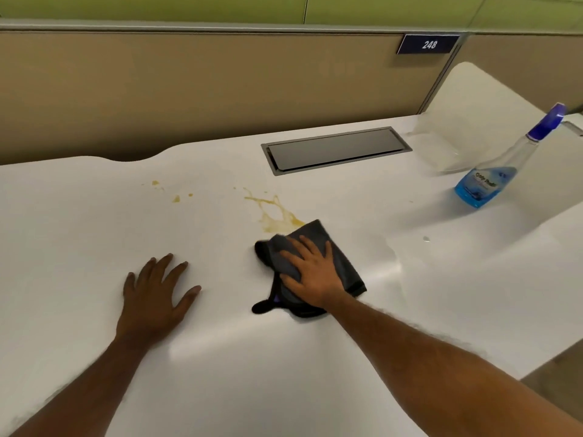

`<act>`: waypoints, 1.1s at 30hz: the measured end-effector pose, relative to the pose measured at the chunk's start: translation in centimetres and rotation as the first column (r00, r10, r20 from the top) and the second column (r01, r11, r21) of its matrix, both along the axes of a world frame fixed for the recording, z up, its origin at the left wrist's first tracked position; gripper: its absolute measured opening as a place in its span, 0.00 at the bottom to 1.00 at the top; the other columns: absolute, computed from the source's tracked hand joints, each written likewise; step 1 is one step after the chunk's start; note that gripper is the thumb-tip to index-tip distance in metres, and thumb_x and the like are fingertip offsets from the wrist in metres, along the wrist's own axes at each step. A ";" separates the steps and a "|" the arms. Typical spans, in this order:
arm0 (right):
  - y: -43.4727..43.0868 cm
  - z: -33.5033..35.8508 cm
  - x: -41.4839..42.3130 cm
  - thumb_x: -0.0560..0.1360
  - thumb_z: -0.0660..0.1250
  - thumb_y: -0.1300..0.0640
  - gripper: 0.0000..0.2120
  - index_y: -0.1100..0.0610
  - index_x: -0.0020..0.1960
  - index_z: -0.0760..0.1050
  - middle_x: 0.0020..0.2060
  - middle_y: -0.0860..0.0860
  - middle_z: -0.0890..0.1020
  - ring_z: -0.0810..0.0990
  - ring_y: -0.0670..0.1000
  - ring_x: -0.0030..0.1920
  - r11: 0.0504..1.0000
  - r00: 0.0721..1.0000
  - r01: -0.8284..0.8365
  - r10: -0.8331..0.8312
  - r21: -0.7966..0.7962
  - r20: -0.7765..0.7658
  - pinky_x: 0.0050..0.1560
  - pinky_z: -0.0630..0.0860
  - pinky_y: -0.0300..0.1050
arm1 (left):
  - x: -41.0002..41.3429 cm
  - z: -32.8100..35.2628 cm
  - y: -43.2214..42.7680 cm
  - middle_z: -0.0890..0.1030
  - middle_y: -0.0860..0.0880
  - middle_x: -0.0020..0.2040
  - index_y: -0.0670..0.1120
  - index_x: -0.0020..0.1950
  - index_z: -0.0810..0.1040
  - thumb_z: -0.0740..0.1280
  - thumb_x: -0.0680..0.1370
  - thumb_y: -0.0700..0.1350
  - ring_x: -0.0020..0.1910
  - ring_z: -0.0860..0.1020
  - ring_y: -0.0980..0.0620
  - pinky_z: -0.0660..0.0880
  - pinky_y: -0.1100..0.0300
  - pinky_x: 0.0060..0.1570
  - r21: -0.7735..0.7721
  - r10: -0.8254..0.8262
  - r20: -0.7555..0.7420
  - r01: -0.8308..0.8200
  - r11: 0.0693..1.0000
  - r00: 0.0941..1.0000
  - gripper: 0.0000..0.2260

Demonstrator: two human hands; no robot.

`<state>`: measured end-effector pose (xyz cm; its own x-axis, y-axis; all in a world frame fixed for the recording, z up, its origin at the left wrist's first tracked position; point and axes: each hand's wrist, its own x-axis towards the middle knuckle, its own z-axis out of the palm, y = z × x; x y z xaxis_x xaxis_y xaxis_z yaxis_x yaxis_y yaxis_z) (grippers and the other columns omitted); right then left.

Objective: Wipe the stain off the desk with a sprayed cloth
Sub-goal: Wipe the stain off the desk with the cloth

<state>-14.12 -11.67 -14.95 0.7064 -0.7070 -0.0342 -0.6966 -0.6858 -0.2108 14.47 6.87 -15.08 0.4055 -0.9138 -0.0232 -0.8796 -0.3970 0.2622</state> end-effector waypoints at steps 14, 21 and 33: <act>-8.0 -0.7 3.7 0.72 0.51 0.27 0.35 0.40 0.75 0.57 0.78 0.51 0.55 0.46 0.55 0.79 0.989 0.989 0.148 -0.148 -0.006 -0.027 0.69 0.36 0.73 | -0.4 -0.5 -4.2 0.67 0.48 0.76 0.51 0.72 0.70 0.49 0.74 0.70 0.77 0.62 0.44 0.59 0.40 0.72 0.007 0.008 0.033 -0.008 1.000 0.999 0.35; -6.8 -0.8 0.6 0.69 0.66 0.49 0.20 0.52 0.60 0.79 0.63 0.49 0.77 0.72 0.54 0.66 0.996 0.918 -0.088 0.075 0.015 0.389 0.68 0.63 0.64 | 1.3 -0.5 -4.5 0.71 0.48 0.72 0.51 0.69 0.73 0.51 0.76 0.67 0.73 0.67 0.44 0.63 0.44 0.69 -0.018 -0.032 0.066 0.033 0.999 0.997 0.30; -7.6 -0.6 7.3 0.73 0.61 0.35 0.28 0.44 0.70 0.70 0.75 0.51 0.66 0.58 0.55 0.76 0.993 0.988 -0.113 0.114 -0.018 0.102 0.71 0.48 0.74 | 3.0 -0.1 -6.1 0.70 0.47 0.73 0.50 0.69 0.73 0.52 0.76 0.66 0.73 0.67 0.44 0.63 0.42 0.69 -0.026 -0.013 0.073 0.015 1.000 0.997 0.30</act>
<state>-6.83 -19.27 -15.58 0.7813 -0.6221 0.0509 -0.5894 -0.7621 -0.2680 17.46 0.78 -15.17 0.3921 -0.9194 0.0298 -0.9023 -0.3781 0.2073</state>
